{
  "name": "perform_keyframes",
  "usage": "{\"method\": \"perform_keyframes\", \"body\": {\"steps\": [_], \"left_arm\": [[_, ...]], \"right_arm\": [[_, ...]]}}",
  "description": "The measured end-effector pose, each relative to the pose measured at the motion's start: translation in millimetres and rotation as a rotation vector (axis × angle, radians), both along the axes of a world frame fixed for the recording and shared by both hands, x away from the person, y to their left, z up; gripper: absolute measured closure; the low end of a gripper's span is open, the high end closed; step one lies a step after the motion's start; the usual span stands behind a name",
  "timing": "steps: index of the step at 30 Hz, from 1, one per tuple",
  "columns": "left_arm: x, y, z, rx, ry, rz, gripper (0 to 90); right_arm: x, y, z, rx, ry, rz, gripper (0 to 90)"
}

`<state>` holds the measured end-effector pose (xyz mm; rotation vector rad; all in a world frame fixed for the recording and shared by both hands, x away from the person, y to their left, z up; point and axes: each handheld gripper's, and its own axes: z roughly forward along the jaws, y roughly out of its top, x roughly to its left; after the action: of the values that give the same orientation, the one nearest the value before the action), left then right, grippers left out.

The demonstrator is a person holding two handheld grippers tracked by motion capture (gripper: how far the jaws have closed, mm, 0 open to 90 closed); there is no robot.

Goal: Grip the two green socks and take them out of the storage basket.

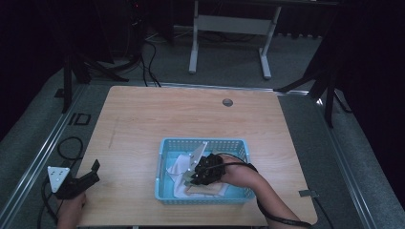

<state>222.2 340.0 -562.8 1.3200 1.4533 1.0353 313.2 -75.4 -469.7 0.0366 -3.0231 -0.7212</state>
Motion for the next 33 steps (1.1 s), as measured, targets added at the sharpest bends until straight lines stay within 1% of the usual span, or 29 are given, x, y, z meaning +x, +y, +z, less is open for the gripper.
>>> {"method": "perform_keyframes", "body": {"steps": [2, 6, 10, 12, 15, 17, 18, 19, 25, 29, 31, 32, 33], "left_arm": [[0.0, 0.0, 0.0, 0.0, 0.0, 0.0, 0.5], [0.1, 0.1, 0.0, -0.002, 0.001, 0.001, 0.5], [0.1, 0.1, 0.0, -0.002, 0.001, 0.001, 0.5], [0.1, 0.1, 0.0, -0.002, 0.001, 0.001, 0.5], [0.2, 0.0, 0.0, -0.001, 0.001, 0.002, 0.5], [0.2, 0.0, 0.1, -0.001, 0.003, 0.003, 0.5], [0.2, 0.0, 0.1, -0.001, 0.002, 0.002, 0.5], [0.2, 0.0, 0.1, -0.001, 0.002, 0.003, 0.5], [0.2, -0.1, 0.2, 0.0, 0.005, 0.005, 0.5], [0.2, -0.1, 0.1, 0.0, 0.004, 0.005, 0.5], [0.3, -0.1, 0.1, 0.0, 0.004, 0.006, 0.5], [0.3, -0.1, 0.1, 0.0, 0.004, 0.005, 0.5], [0.2, -0.1, 0.1, 0.0, 0.003, 0.005, 0.5]], "right_arm": [[0.7, -2.4, 7.3, 0.012, -0.014, -0.001, 81.5], [2.0, -6.4, 21.9, 0.041, -0.018, -0.002, 81.5], [1.9, -9.1, 35.7, 0.066, -0.037, -0.004, 81.6], [1.9, -10.8, 42.8, 0.081, -0.035, -0.003, 81.6], [2.8, -13.4, 52.6, 0.096, -0.055, -0.01, 81.6], [4.1, -16.2, 58.0, 0.108, -0.055, -0.014, 81.6], [4.3, -17.7, 60.3, 0.113, -0.063, -0.019, 81.6], [4.6, -19.6, 62.5, 0.121, -0.059, -0.027, 81.6], [5.9, -35.1, 75.0, 0.149, -0.071, -0.053, 81.6], [7.0, -47.9, 83.4, 0.163, -0.088, -0.076, 81.7], [8.3, -55.5, 87.4, 0.171, -0.091, -0.09, 81.7], [8.7, -59.5, 89.4, 0.173, -0.1, -0.101, 81.7], [9.3, -63.6, 91.3, 0.18, -0.098, -0.113, 81.6]]}}
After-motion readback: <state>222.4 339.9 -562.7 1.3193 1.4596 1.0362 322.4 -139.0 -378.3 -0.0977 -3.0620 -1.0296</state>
